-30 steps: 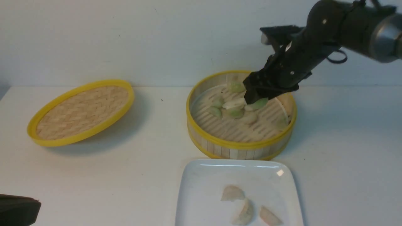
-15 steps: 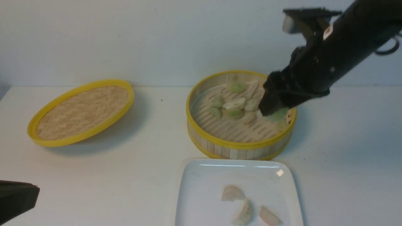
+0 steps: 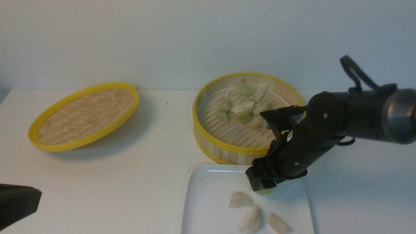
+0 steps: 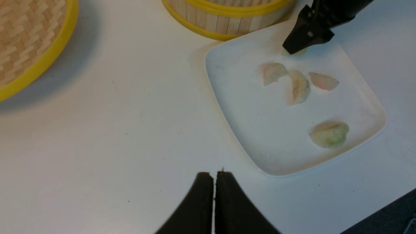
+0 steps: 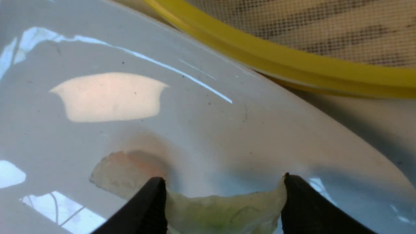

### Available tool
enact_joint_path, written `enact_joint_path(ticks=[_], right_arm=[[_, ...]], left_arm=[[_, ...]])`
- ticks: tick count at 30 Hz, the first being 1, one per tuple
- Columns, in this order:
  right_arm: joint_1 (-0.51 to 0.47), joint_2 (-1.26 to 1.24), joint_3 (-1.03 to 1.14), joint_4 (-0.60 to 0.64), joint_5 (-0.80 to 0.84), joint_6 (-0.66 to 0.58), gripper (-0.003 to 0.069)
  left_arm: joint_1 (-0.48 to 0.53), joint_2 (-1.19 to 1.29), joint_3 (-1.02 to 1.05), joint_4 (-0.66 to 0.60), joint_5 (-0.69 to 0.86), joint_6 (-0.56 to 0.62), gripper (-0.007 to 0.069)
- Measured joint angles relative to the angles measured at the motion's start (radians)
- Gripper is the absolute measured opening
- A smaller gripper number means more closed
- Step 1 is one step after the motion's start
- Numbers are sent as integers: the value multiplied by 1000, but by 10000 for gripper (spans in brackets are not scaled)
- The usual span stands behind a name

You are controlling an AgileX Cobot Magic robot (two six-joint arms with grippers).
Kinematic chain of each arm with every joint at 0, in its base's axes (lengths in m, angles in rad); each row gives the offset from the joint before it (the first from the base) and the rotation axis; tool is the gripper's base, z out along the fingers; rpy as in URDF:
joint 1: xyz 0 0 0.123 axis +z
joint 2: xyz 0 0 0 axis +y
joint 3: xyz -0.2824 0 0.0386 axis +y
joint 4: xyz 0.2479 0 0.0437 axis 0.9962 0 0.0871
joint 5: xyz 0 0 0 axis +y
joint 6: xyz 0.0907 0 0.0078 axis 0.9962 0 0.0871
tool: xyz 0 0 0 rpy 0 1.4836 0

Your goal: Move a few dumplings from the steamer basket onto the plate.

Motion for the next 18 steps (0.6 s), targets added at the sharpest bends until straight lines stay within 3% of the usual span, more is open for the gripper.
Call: enact_joint_path(ticks=[9, 13, 18], right_arm=[[1, 13, 0, -6, 33, 0, 444], [1, -73, 0, -20, 104, -1, 484], [1, -260, -84, -112, 274, 26, 471]], left_arm=[[0, 0, 0, 20, -12, 0, -6], [0, 0, 0, 32, -64, 0, -6], [0, 13, 0, 61, -147, 0, -6]])
